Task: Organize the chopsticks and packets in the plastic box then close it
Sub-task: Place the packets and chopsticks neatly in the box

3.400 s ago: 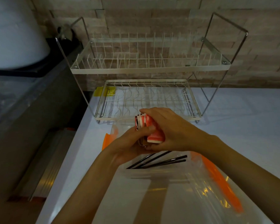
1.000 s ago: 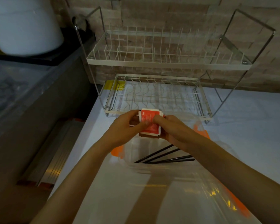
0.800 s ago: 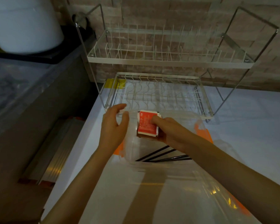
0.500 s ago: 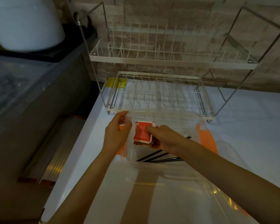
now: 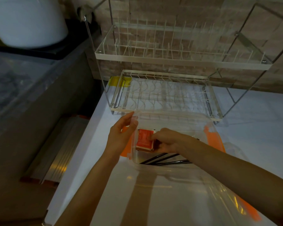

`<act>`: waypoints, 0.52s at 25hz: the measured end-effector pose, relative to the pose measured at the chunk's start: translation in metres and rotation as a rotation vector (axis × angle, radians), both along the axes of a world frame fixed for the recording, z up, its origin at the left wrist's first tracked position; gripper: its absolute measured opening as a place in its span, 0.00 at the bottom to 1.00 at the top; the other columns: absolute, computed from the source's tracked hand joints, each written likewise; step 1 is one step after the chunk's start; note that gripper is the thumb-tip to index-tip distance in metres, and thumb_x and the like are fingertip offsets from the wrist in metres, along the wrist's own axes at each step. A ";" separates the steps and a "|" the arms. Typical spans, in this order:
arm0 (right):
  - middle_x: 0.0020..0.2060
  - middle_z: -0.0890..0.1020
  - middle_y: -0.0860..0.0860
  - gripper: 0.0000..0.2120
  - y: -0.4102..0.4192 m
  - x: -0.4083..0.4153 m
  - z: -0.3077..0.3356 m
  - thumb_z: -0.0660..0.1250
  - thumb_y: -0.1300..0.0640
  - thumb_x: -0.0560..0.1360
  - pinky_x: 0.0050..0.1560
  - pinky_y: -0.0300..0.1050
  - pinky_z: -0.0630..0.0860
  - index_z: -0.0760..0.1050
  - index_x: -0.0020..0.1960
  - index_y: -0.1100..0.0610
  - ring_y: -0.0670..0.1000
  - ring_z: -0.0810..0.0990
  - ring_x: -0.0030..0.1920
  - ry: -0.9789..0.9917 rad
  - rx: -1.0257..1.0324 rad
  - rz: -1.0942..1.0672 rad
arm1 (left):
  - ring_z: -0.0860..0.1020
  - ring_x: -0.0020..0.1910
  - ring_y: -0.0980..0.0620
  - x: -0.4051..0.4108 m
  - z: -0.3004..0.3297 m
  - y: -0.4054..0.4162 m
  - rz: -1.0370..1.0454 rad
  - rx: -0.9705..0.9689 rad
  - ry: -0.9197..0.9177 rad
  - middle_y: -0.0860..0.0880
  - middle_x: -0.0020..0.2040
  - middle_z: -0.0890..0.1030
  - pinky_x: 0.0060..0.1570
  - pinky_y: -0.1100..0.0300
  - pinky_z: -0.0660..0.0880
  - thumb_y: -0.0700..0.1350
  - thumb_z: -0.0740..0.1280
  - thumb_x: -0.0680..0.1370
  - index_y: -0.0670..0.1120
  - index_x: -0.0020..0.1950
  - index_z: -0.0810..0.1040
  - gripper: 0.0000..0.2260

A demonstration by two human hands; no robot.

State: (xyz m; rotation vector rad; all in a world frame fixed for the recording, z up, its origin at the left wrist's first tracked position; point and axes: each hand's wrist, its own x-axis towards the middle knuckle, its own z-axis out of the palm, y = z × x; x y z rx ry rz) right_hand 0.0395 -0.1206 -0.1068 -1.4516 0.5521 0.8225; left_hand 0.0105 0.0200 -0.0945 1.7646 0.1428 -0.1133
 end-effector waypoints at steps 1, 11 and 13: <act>0.42 0.75 0.60 0.17 0.001 0.001 -0.003 0.57 0.69 0.77 0.52 0.54 0.75 0.62 0.65 0.70 0.56 0.78 0.43 0.000 -0.007 0.003 | 0.73 0.57 0.54 0.001 0.000 0.000 0.001 -0.009 0.005 0.65 0.47 0.73 0.62 0.49 0.72 0.49 0.61 0.77 0.61 0.57 0.69 0.11; 0.38 0.75 0.58 0.16 0.006 0.006 -0.013 0.59 0.69 0.76 0.54 0.55 0.76 0.64 0.64 0.69 0.55 0.78 0.41 -0.024 -0.183 0.150 | 0.73 0.55 0.55 0.002 -0.002 -0.001 0.020 -0.025 -0.012 0.65 0.46 0.72 0.60 0.53 0.72 0.48 0.61 0.77 0.55 0.63 0.71 0.14; 0.43 0.77 0.60 0.17 0.007 0.006 -0.012 0.60 0.68 0.77 0.59 0.58 0.75 0.63 0.65 0.70 0.59 0.79 0.52 -0.069 -0.251 0.226 | 0.73 0.53 0.57 0.002 -0.002 -0.002 0.026 -0.010 -0.018 0.66 0.45 0.72 0.57 0.57 0.70 0.48 0.61 0.77 0.54 0.65 0.71 0.16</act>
